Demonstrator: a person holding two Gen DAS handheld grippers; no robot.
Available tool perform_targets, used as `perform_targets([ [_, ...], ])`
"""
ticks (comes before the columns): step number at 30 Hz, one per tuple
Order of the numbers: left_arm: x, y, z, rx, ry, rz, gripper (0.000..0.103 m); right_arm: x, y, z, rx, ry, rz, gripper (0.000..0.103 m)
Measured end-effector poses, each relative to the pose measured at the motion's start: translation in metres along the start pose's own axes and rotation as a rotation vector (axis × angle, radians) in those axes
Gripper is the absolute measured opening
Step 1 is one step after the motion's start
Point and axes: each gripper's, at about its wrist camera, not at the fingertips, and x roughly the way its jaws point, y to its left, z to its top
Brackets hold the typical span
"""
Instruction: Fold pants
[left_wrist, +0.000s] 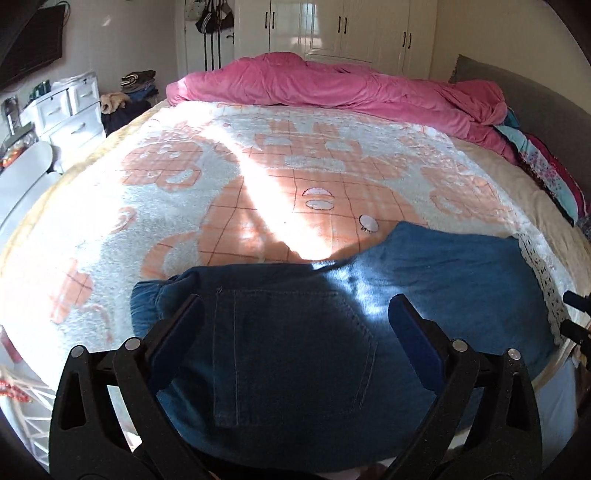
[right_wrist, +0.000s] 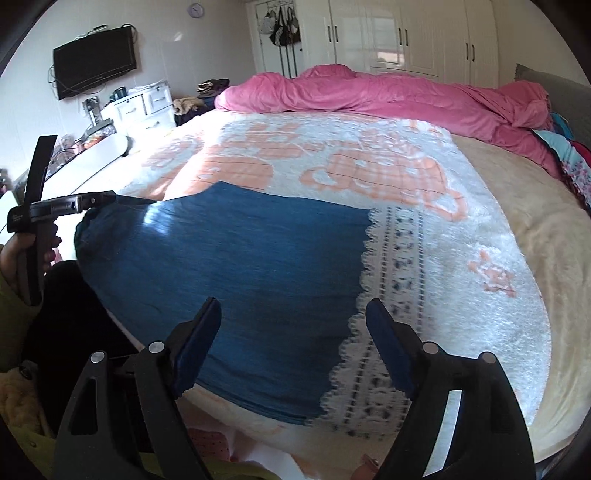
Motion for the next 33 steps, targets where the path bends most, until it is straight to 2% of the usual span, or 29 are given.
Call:
perform_targets([
  [7,-0.011,-0.002,-0.018,0.022,0.057,0.001,0.093,0.005,0.036,0.009,-0.063,0.009,0.057,0.080],
  [15,0.010,-0.030,-0.029,0.092,0.112,-0.028,0.093,0.011,0.043,0.008,-0.058,0.030,0.015,0.080],
  [17,0.020,-0.025,-0.032,0.058,0.141,-0.056,0.093,0.012,0.039,0.004,-0.052,0.051,-0.003,0.080],
  [20,0.034,-0.016,-0.037,0.012,0.184,-0.058,0.093,0.015,0.034,-0.001,-0.040,0.075,-0.017,0.080],
  [26,0.042,-0.007,-0.040,-0.025,0.219,-0.030,0.093,0.022,0.025,-0.015,-0.014,0.144,-0.051,0.080],
  [28,0.043,-0.003,-0.041,-0.047,0.225,-0.046,0.093,0.026,0.017,-0.023,0.004,0.186,-0.070,0.080],
  [33,0.042,-0.001,-0.041,-0.051,0.229,-0.052,0.093,0.021,0.009,-0.036,0.030,0.165,-0.047,0.080],
])
